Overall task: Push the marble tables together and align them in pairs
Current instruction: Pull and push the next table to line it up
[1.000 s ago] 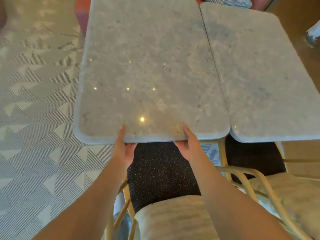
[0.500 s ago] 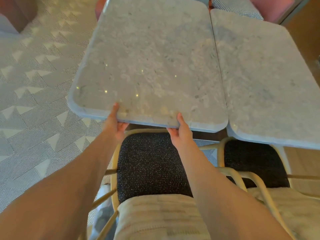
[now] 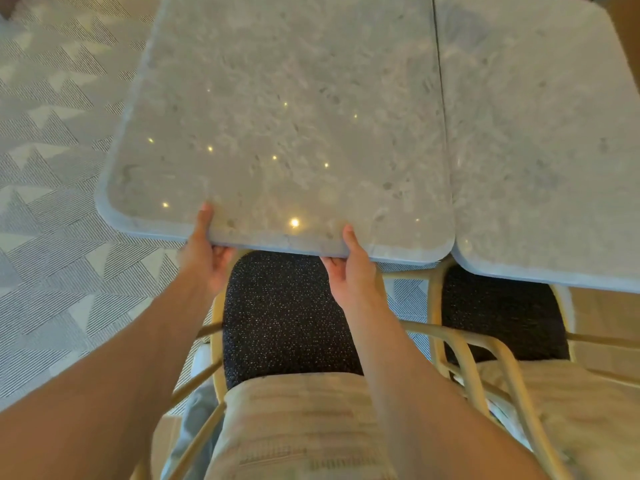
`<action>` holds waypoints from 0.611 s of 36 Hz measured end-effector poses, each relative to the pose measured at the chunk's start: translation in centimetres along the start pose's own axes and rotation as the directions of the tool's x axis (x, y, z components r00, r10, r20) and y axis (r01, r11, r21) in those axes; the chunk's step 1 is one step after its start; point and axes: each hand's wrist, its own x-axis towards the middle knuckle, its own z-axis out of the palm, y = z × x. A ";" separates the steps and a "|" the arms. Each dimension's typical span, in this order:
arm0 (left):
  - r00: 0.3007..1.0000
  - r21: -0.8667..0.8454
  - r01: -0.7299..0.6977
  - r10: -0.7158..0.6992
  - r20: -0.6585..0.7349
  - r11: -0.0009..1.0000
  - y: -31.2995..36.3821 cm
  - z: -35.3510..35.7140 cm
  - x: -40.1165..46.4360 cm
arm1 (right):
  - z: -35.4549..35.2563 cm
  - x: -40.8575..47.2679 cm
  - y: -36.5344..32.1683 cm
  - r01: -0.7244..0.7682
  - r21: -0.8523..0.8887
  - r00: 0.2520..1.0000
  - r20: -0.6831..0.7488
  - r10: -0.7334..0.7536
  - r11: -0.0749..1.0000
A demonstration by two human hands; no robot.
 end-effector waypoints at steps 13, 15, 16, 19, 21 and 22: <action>0.986 0.174 0.145 -0.156 0.055 0.974 1.5 -1.0 -1.6 | -1.5 -0.1 -0.4 -0.051 -0.183 0.998 0.034 0.058 0.982; 0.983 0.384 0.155 -0.180 0.029 0.910 2.0 -1.7 -2.7 | -2.2 -0.7 -0.8 -0.084 -0.377 0.997 -0.031 0.077 0.922; 0.984 0.492 0.140 -0.177 0.029 0.859 2.6 -2.1 -3.4 | -2.3 -1.3 -0.9 -0.103 -0.492 0.995 -0.059 0.085 0.865; 0.992 0.671 -0.006 -0.082 0.098 0.741 5.4 -2.8 -5.4 | -0.7 -4.2 -0.2 -0.051 -0.779 0.998 -0.012 0.066 0.625; 0.982 0.653 -0.130 0.008 0.187 0.746 8.2 -2.9 -6.7 | 2.3 -6.7 1.2 0.086 -0.837 0.994 0.107 0.007 0.540; 0.970 0.630 -0.194 0.051 0.238 0.752 9.9 -3.1 -7.5 | 4.1 -8.2 2.3 0.176 -0.838 0.983 0.182 -0.040 0.517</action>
